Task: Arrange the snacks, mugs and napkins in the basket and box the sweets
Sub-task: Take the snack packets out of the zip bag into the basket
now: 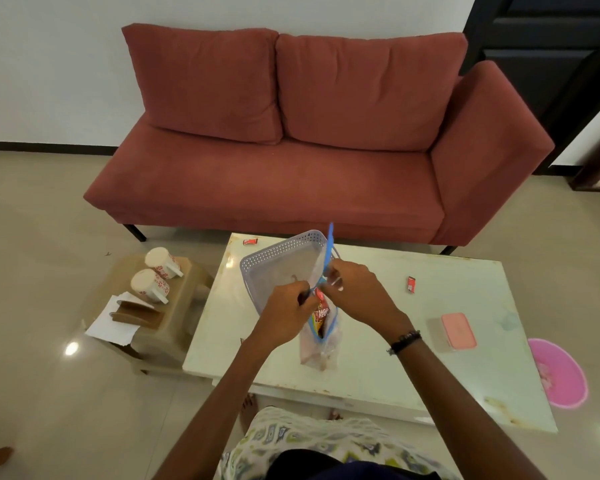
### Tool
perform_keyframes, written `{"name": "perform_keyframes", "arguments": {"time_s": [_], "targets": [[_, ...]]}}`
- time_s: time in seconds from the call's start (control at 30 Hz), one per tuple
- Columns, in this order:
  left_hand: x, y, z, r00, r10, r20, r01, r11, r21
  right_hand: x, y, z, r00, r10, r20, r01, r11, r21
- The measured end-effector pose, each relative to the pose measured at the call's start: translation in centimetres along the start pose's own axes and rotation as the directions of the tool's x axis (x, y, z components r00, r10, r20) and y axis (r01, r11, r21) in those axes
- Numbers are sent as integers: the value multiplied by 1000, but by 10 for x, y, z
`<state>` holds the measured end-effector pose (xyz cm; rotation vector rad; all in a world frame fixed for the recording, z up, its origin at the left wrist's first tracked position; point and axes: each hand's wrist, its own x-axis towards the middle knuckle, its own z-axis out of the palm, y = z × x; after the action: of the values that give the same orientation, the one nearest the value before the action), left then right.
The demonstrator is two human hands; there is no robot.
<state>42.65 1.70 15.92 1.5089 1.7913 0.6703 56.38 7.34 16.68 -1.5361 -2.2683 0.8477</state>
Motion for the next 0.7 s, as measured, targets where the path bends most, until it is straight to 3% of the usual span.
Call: {"name": "perform_keyframes", "arguments": {"time_s": [0.1, 0.27, 0.4, 0.57, 0.7], "targets": [[1, -6, -2, 999, -40, -6, 40, 997, 64, 10, -4, 4, 999, -8, -37, 6, 999, -40], [-2, -13, -1, 995, -2, -100, 26, 971, 238, -3, -3, 15, 1000, 5, -1, -5, 993, 114], [0, -6, 9, 986, 15, -164, 23, 973, 229, -13, -4, 21, 998, 32, -48, -24, 988, 150], [-6, -15, 11, 949, -80, -305, 100, 994, 50, -20, 14, 11, 990, 116, -85, -105, 986, 126], [-10, -13, 13, 959, -53, -278, 64, 997, 31, -19, 16, 12, 988, 149, -26, -146, 984, 99]]}}
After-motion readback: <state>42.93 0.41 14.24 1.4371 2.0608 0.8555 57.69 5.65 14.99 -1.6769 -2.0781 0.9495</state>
